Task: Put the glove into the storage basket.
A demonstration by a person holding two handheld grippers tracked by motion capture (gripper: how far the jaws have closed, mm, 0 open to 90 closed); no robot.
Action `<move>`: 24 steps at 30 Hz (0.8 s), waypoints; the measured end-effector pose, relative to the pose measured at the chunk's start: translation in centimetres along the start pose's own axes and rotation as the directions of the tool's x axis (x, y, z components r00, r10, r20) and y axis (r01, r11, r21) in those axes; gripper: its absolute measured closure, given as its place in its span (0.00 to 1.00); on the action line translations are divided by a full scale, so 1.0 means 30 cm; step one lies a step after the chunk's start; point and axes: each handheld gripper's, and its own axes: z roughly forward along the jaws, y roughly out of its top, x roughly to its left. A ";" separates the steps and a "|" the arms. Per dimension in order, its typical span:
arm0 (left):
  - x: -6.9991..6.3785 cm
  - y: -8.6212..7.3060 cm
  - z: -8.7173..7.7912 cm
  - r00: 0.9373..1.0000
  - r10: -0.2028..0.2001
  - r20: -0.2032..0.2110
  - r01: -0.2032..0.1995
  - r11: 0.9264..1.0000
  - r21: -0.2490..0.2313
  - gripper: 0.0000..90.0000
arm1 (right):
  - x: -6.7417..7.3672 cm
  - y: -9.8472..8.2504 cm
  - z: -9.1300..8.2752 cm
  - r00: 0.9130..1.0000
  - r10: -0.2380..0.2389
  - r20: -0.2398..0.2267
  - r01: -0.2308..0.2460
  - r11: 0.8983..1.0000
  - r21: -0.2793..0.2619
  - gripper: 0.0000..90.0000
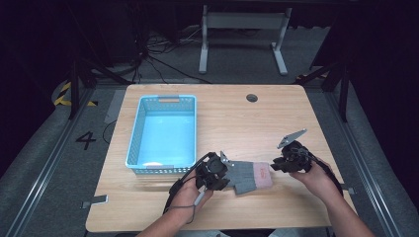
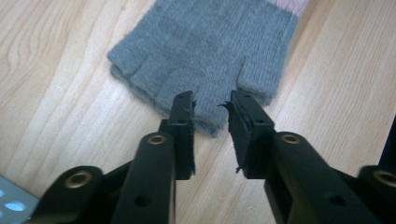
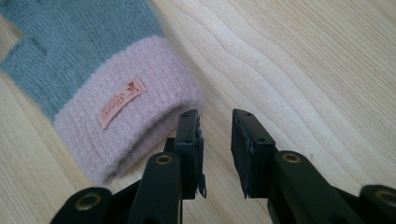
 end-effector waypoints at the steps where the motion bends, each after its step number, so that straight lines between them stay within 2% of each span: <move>1: 0.002 0.004 -0.003 1.000 0.001 0.000 -0.001 1.000 -0.007 0.76 | -0.002 -0.003 -0.002 1.000 0.003 0.004 -0.003 1.000 -0.002 0.79; 10: -0.012 0.028 -0.008 1.000 0.010 -0.004 -0.011 1.000 -0.017 0.60 | -0.025 -0.018 -0.032 0.999 0.044 0.022 -0.043 0.998 -0.044 0.71; 18: -0.005 0.046 -0.001 1.000 -0.007 -0.002 0.007 1.000 -0.029 0.48 | -0.041 -0.030 -0.045 0.997 0.068 0.026 -0.067 0.996 -0.056 0.70; 21: -0.003 0.055 0.004 1.000 -0.007 0.006 0.007 1.000 -0.017 0.43 | -0.045 -0.034 -0.050 0.996 0.088 0.016 -0.087 0.994 -0.060 0.70; 24: -0.001 0.063 0.015 1.000 -0.010 0.009 0.010 1.000 -0.009 0.41 | -0.046 -0.033 -0.051 0.996 0.088 0.015 -0.087 0.994 -0.063 0.70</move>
